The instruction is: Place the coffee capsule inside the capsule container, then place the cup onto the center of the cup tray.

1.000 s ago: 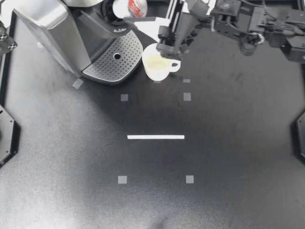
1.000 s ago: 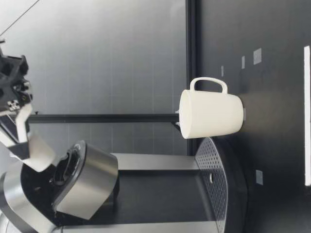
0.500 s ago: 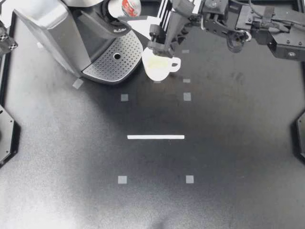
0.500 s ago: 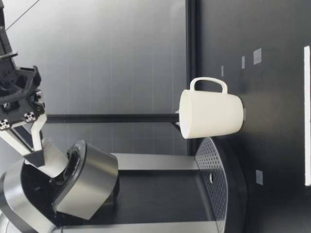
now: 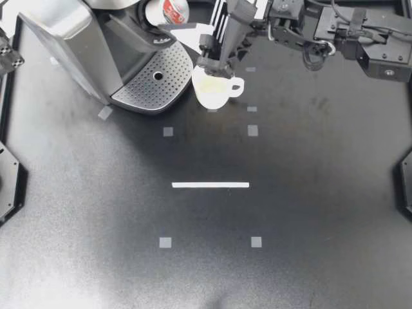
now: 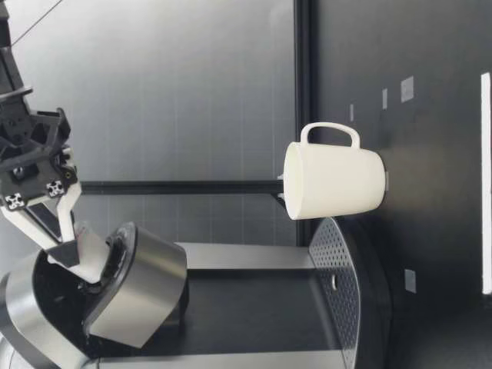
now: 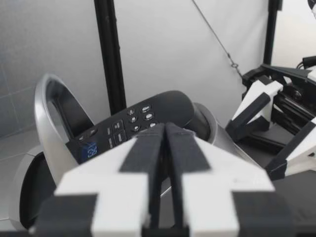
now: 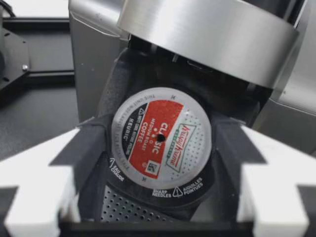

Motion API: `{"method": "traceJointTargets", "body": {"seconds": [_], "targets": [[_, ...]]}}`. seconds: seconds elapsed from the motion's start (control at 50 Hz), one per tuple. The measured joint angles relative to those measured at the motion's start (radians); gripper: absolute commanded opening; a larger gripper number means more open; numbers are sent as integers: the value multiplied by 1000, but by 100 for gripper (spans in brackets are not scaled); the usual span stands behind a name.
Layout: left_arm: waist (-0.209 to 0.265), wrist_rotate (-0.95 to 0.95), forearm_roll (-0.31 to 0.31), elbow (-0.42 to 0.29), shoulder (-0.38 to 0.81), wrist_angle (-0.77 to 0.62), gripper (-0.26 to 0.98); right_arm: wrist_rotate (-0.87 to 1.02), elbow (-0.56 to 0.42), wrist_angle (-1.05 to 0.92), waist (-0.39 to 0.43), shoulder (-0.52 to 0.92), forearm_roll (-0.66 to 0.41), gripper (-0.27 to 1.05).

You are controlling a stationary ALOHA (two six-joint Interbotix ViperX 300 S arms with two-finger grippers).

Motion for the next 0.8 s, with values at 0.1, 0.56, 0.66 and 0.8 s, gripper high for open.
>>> {"method": "traceJointTargets", "body": {"seconds": [0.1, 0.56, 0.66, 0.8], "targets": [[0, 0, 2, 0, 0, 0, 11, 0, -11, 8, 0, 12, -3, 48], [0, 2, 0, 0, 0, 0, 11, 2, -61, 38, 0, 57, -9, 78], [0, 2, 2, 0, 0, 0, 11, 2, -64, 38, 0, 61, -11, 82], [0, 2, 0, 0, 0, 0, 11, 0, -64, 40, 0, 63, -9, 81]]}}
